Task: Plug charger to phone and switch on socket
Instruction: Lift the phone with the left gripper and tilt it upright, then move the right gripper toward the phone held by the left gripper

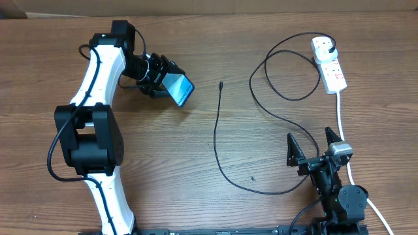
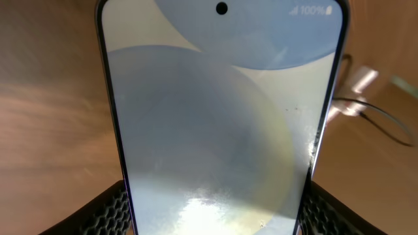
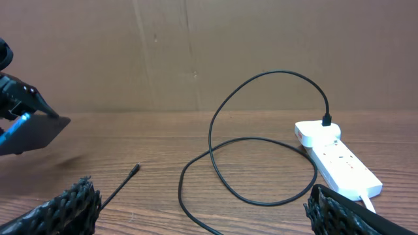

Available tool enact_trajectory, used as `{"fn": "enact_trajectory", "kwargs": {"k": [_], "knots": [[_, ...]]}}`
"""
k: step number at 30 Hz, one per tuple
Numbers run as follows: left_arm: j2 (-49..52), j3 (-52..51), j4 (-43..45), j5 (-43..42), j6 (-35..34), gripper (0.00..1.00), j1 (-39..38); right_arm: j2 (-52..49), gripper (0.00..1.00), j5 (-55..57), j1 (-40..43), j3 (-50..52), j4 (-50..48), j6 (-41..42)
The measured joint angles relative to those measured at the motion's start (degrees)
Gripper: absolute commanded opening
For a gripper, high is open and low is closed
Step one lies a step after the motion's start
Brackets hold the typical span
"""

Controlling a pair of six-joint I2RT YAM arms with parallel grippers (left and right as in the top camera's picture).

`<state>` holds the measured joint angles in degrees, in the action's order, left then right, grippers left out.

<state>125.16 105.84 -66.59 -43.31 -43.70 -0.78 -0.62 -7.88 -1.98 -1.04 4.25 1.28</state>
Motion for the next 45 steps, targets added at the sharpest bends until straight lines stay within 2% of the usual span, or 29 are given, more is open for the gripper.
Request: {"fn": "enact_trajectory", "kwargs": {"k": [5,9,17,25,28,32,37,40,41,45], "knots": [[0.0,0.0,-5.6,-7.2,-7.1,0.04,0.0,0.0,1.0,0.0,0.0,0.0,0.0,0.0],[0.0,0.1,-8.8,-13.2,-9.6,0.04,0.0,0.0,1.0,0.0,0.0,0.0,0.0,0.0],[0.0,0.1,-10.9,-24.8,-8.4,0.04,0.0,0.0,1.0,-0.5,0.0,0.0,0.0,0.3],[0.0,0.1,-11.0,-27.6,-8.2,0.04,0.0,-0.2,1.0,-6.6,0.0,0.0,-0.4,1.6],[0.0,0.1,-10.5,-27.6,-8.2,0.04,0.0,-2.2,1.0,-9.3,0.0,-0.3,-0.4,4.5],[0.0,0.1,-10.0,-26.2,-8.2,0.04,0.0,-9.4,1.0,-13.3,0.0,-4.5,-0.2,7.1],[0.0,0.1,-9.0,-25.0,-8.2,0.04,0.0,-25.2,1.0,-20.3,0.0,-18.8,4.1,8.4],[0.0,0.1,-8.1,-23.8,-8.3,0.04,0.0,-39.7,1.0,-25.6,0.0,-33.4,14.2,9.0],[0.0,0.1,-8.0,-23.2,-8.3,0.04,0.0,-41.1,1.0,-26.2,0.0,-34.7,14.6,9.1],[0.0,0.1,-7.7,-19.6,-8.5,0.04,0.0,-57.7,1.0,-30.1,0.0,-52.0,33.0,9.2]]}}
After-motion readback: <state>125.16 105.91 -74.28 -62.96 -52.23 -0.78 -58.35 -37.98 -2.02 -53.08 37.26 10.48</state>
